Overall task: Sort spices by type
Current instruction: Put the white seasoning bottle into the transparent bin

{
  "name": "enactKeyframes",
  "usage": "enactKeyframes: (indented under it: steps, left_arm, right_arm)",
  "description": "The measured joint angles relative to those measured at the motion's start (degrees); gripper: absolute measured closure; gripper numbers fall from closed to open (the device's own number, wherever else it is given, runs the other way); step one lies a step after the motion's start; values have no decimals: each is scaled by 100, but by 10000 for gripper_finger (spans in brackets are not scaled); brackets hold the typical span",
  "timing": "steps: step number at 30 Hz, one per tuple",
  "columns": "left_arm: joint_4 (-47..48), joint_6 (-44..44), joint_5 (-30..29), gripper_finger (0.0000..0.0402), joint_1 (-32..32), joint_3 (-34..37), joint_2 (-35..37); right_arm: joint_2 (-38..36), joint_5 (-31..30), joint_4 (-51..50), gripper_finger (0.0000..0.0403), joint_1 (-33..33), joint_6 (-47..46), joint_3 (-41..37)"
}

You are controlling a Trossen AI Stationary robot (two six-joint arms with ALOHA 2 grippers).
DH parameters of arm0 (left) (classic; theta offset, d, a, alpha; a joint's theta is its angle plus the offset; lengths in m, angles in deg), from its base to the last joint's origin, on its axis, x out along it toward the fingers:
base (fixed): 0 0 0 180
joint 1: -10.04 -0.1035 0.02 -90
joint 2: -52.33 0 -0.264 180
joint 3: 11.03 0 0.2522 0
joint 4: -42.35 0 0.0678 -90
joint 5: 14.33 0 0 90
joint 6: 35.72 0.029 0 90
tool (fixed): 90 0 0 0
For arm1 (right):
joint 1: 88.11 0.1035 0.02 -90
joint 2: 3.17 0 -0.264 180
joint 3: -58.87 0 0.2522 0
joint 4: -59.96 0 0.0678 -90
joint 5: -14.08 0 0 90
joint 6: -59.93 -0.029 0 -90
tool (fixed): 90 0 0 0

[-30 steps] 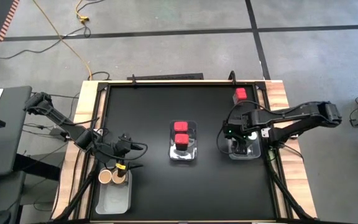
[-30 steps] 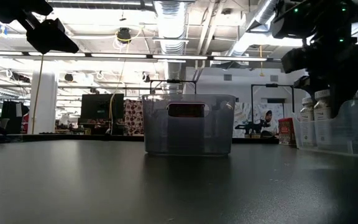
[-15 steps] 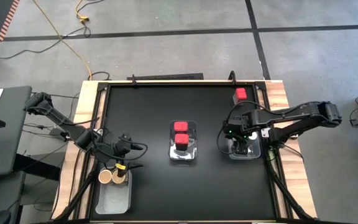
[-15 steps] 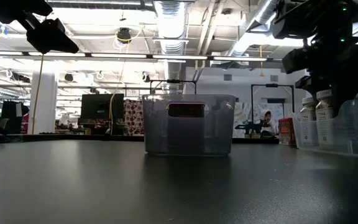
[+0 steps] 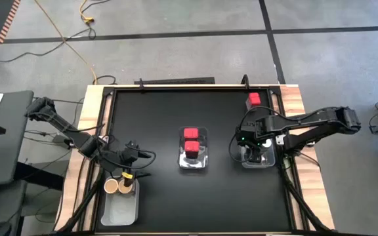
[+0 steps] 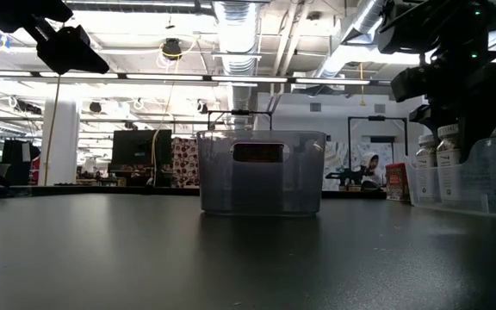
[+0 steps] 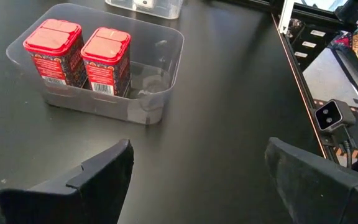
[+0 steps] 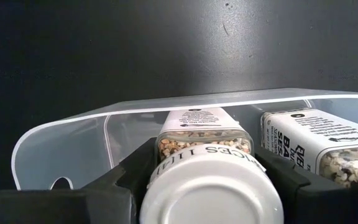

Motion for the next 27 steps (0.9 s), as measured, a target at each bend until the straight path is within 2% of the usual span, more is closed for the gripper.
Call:
enactKeyframes:
  steps: [27]
  left_arm:
    - [-1,0,2,52,-2,0,0]
  right_arm:
    - [-40,-37,-246,182,0,166,153]
